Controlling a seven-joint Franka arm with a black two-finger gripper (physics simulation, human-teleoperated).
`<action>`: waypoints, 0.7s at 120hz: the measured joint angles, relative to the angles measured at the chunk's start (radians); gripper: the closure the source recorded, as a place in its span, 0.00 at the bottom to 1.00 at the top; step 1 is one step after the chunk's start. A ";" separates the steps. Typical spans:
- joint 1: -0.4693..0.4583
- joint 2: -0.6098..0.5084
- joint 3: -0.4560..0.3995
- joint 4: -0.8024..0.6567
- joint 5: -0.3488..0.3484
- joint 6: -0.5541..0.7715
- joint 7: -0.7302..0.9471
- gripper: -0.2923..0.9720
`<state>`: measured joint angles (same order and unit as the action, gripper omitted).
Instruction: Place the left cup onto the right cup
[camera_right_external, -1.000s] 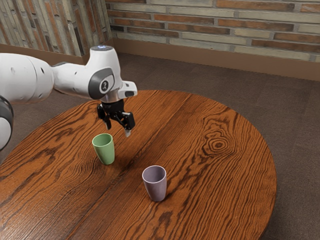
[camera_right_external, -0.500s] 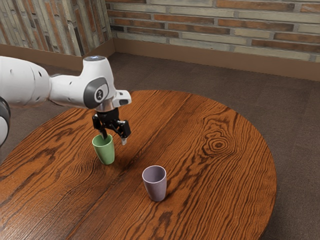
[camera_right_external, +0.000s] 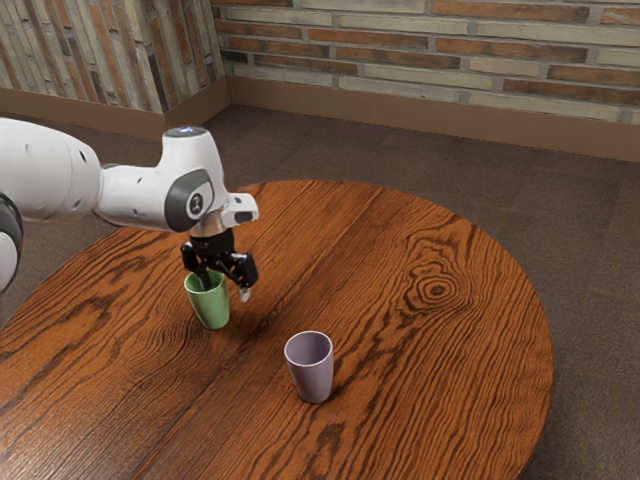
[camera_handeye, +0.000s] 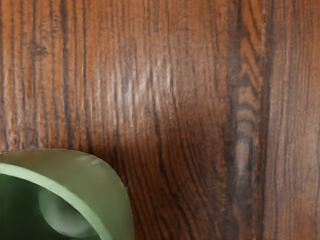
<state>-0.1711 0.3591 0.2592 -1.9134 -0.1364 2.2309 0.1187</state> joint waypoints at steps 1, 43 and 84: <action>0.000 0.000 0.000 -0.001 0.000 0.001 0.000 0.25; 0.002 -0.001 0.000 -0.014 0.000 0.029 0.001 0.30; 0.002 -0.005 0.000 -0.024 -0.004 0.034 -0.001 0.66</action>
<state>-0.1694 0.3545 0.2592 -1.9378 -0.1399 2.2648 0.1174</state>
